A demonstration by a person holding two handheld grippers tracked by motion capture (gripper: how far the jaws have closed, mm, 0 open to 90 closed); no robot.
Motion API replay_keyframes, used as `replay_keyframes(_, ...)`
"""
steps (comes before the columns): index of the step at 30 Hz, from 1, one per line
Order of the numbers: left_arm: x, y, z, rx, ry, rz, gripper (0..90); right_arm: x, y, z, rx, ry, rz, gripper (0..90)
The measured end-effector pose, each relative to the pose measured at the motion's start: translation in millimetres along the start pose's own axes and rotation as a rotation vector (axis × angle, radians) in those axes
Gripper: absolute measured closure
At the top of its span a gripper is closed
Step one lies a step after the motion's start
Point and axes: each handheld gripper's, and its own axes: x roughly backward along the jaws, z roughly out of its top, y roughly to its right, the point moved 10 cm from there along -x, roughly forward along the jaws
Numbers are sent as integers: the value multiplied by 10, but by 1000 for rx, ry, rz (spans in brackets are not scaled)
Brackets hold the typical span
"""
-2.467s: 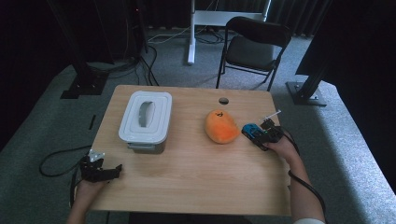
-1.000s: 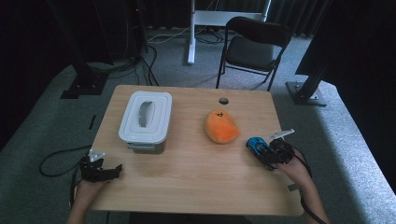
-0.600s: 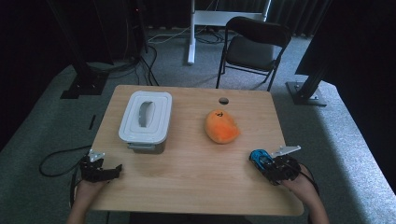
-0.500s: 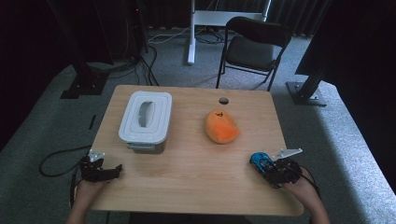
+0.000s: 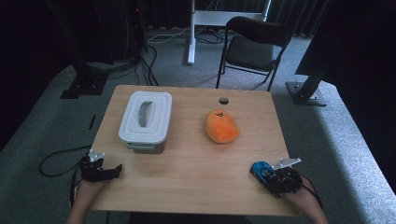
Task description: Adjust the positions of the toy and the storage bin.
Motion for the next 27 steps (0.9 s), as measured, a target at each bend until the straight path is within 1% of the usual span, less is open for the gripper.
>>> replay_keyframes(1,0,0,0,0,0,0,7,-16,-12,-16,-3,-9,9,276)
replay_keyframes(2,0,0,0,0,0,0,7,-37,-20,-37,7,-20,10,276)
replay_keyframes(3,0,0,0,0,1,0,7,-62,-25,-55,11,-30,0,275)
replay_keyframes(4,0,0,0,0,0,0,7,-77,-28,-66,4,-31,-1,275)
replay_keyframes(7,0,0,0,0,0,0,7,-79,-14,-70,-21,-10,21,274)
replay_keyframes(12,0,0,0,0,0,0,7,-82,-10,-69,-25,-3,35,266)
replay_keyframes(13,0,0,0,0,0,0,7,-80,-6,-65,-30,0,36,252)
replay_keyframes(16,0,0,0,0,0,0,7,-34,3,-25,-53,32,49,228)
replay_keyframes(17,0,0,0,0,1,0,7,-16,14,-14,-63,36,45,212)
replay_keyframes(19,0,0,0,0,0,0,7,21,35,16,-81,50,51,207)
replay_keyframes(24,0,0,-1,-1,0,0,7,115,109,135,-140,112,74,201)
replay_keyframes(25,0,0,-1,-1,0,0,7,136,126,164,-151,128,73,183)
replay_keyframes(27,0,0,0,0,0,0,7,165,149,217,-168,147,78,179)
